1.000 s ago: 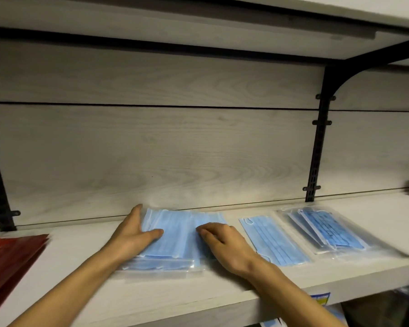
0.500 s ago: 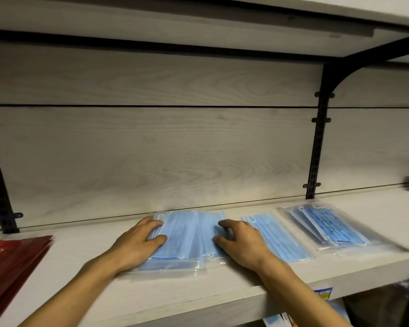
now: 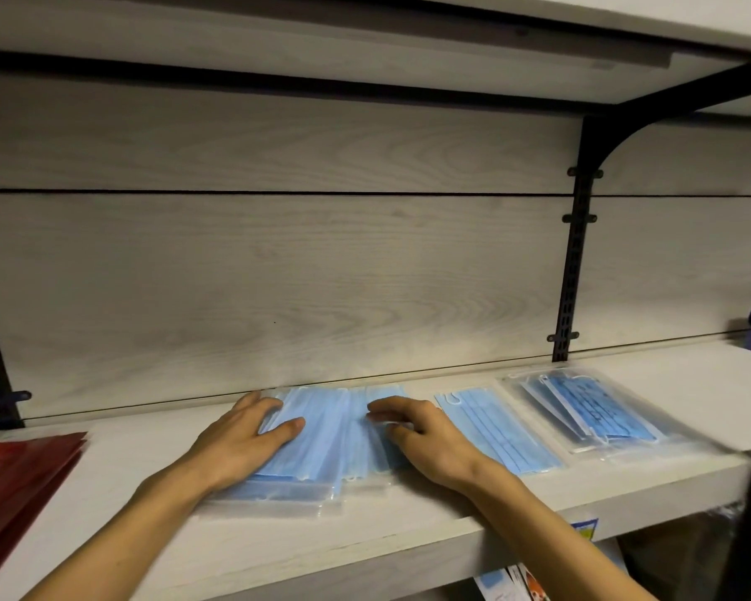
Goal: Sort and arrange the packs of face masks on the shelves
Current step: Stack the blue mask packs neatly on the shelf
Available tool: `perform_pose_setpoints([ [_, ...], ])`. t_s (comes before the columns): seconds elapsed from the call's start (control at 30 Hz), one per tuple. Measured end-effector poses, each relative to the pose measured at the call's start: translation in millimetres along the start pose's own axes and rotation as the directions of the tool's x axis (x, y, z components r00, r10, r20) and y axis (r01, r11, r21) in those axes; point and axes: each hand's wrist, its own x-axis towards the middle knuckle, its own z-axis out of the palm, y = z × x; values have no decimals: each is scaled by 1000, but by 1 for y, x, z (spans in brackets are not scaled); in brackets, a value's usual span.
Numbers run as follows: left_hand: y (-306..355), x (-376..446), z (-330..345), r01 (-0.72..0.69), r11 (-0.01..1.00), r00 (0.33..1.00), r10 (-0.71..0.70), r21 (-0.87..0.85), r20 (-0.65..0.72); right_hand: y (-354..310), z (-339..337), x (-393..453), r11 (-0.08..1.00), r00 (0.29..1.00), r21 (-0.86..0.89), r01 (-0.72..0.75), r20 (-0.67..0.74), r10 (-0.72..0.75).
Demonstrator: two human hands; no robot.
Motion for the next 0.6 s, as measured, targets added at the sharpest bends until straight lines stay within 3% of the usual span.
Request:
perform_pose_setpoints([
  [0.1, -1, 1, -1, 0, 999, 999, 2, 54, -42, 7, -6, 1, 993, 972, -26, -113, -209, 105],
  [0.17, 1, 1, -1, -2, 998, 998, 7, 69, -61, 15, -17, 0, 971, 951, -139, -196, -269, 154],
  [0.3, 5, 1, 2, -8, 988, 999, 14, 157, -38, 25, -32, -10, 937, 996, -339, -79, -72, 58],
  [0.43, 8, 1, 3, 5, 981, 997, 11, 196, -77, 20, -33, -19, 858, 998, -510, 65, 47, -48],
  [0.6, 6, 2, 2, 7, 983, 996, 10, 182, -92, 9, -24, -22, 912, 990, -386, 139, 86, -115],
])
